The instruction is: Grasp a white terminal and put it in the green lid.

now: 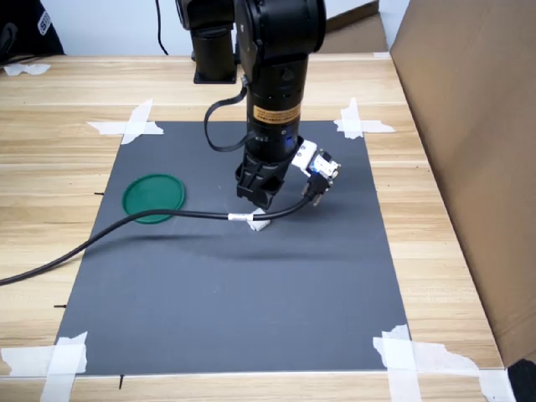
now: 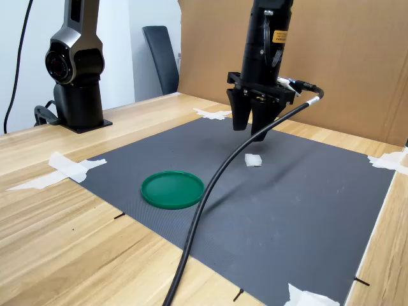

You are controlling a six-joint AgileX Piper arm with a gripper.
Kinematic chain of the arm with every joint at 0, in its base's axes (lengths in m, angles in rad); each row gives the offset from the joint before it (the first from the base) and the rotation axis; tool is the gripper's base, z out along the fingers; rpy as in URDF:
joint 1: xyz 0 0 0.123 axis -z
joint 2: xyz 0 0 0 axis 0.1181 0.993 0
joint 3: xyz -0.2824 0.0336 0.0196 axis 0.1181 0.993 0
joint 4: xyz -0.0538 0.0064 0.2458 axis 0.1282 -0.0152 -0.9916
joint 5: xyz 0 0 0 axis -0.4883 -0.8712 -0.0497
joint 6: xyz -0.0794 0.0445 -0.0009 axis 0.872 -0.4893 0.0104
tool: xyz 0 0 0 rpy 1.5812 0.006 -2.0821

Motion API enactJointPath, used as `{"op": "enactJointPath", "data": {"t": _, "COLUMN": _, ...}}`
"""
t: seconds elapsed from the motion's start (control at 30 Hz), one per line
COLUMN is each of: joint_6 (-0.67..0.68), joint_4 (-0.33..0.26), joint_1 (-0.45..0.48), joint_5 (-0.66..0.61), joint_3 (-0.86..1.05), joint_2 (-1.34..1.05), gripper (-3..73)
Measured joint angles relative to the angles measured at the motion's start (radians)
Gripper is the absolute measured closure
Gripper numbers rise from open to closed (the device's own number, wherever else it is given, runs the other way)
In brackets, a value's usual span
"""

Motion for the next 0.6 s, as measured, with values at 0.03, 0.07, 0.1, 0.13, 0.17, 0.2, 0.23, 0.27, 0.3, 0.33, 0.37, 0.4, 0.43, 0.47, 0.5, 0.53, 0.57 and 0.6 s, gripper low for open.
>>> {"op": "enactJointPath", "data": {"t": 0.03, "joint_6": 0.000, "joint_4": 0.000, "joint_1": 0.000, "joint_5": 0.007, "joint_3": 0.001, "joint_2": 0.000, "gripper": 17.0}}
{"op": "enactJointPath", "data": {"t": 0.07, "joint_6": 0.000, "joint_4": 0.000, "joint_1": 0.000, "joint_5": 0.008, "joint_3": 0.001, "joint_2": 0.000, "gripper": 17.0}}
{"op": "enactJointPath", "data": {"t": 0.1, "joint_6": 0.000, "joint_4": 0.001, "joint_1": 0.000, "joint_5": 0.009, "joint_3": 0.001, "joint_2": 0.000, "gripper": 17.0}}
{"op": "enactJointPath", "data": {"t": 0.13, "joint_6": 0.000, "joint_4": 0.001, "joint_1": 0.000, "joint_5": 0.013, "joint_3": 0.002, "joint_2": 0.000, "gripper": 17.0}}
{"op": "enactJointPath", "data": {"t": 0.17, "joint_6": 0.000, "joint_4": 0.001, "joint_1": 0.000, "joint_5": 0.015, "joint_3": 0.002, "joint_2": -0.002, "gripper": 17.0}}
{"op": "enactJointPath", "data": {"t": 0.2, "joint_6": 0.012, "joint_4": -0.015, "joint_1": 0.016, "joint_5": 0.026, "joint_3": 0.002, "joint_2": -0.016, "gripper": 17.2}}
{"op": "enactJointPath", "data": {"t": 0.23, "joint_6": 0.024, "joint_4": -0.028, "joint_1": 0.025, "joint_5": 0.034, "joint_3": 0.002, "joint_2": -0.020, "gripper": 17.6}}
{"op": "enactJointPath", "data": {"t": 0.27, "joint_6": 0.051, "joint_4": -0.055, "joint_1": 0.060, "joint_5": 0.054, "joint_3": 0.002, "joint_2": -0.029, "gripper": 18.5}}
{"op": "enactJointPath", "data": {"t": 0.3, "joint_6": 0.057, "joint_4": -0.061, "joint_1": 0.073, "joint_5": 0.056, "joint_3": 0.002, "joint_2": -0.031, "gripper": 18.7}}
{"op": "enactJointPath", "data": {"t": 0.33, "joint_6": 0.057, "joint_4": -0.062, "joint_1": 0.075, "joint_5": 0.056, "joint_3": 0.002, "joint_2": -0.031, "gripper": 18.8}}
{"op": "enactJointPath", "data": {"t": 0.37, "joint_6": 0.060, "joint_4": -0.062, "joint_1": 0.081, "joint_5": 0.056, "joint_3": 0.002, "joint_2": -0.031, "gripper": 18.9}}
{"op": "enactJointPath", "data": {"t": 0.4, "joint_6": 0.064, "joint_4": -0.059, "joint_1": 0.089, "joint_5": 0.058, "joint_3": 0.002, "joint_2": -0.031, "gripper": 19.0}}
{"op": "enactJointPath", "data": {"t": 0.43, "joint_6": 0.068, "joint_4": -0.053, "joint_1": 0.091, "joint_5": 0.063, "joint_3": 0.002, "joint_2": -0.031, "gripper": 19.2}}
{"op": "enactJointPath", "data": {"t": 0.47, "joint_6": 0.072, "joint_4": -0.045, "joint_1": 0.091, "joint_5": 0.069, "joint_3": 0.002, "joint_2": -0.031, "gripper": 19.2}}
{"op": "enactJointPath", "data": {"t": 0.5, "joint_6": 0.077, "joint_4": -0.044, "joint_1": 0.091, "joint_5": 0.070, "joint_3": 0.002, "joint_2": -0.031, "gripper": 19.2}}
{"op": "enactJointPath", "data": {"t": 0.53, "joint_6": 0.082, "joint_4": -0.041, "joint_1": 0.091, "joint_5": 0.072, "joint_3": 0.002, "joint_2": -0.031, "gripper": 19.2}}
{"op": "enactJointPath", "data": {"t": 0.57, "joint_6": 0.096, "joint_4": -0.041, "joint_1": 0.091, "joint_5": 0.074, "joint_3": 0.002, "joint_2": -0.031, "gripper": 19.2}}
{"op": "enactJointPath", "data": {"t": 0.6, "joint_6": 0.103, "joint_4": -0.041, "joint_1": 0.091, "joint_5": 0.075, "joint_3": 0.002, "joint_2": -0.031, "gripper": 19.2}}
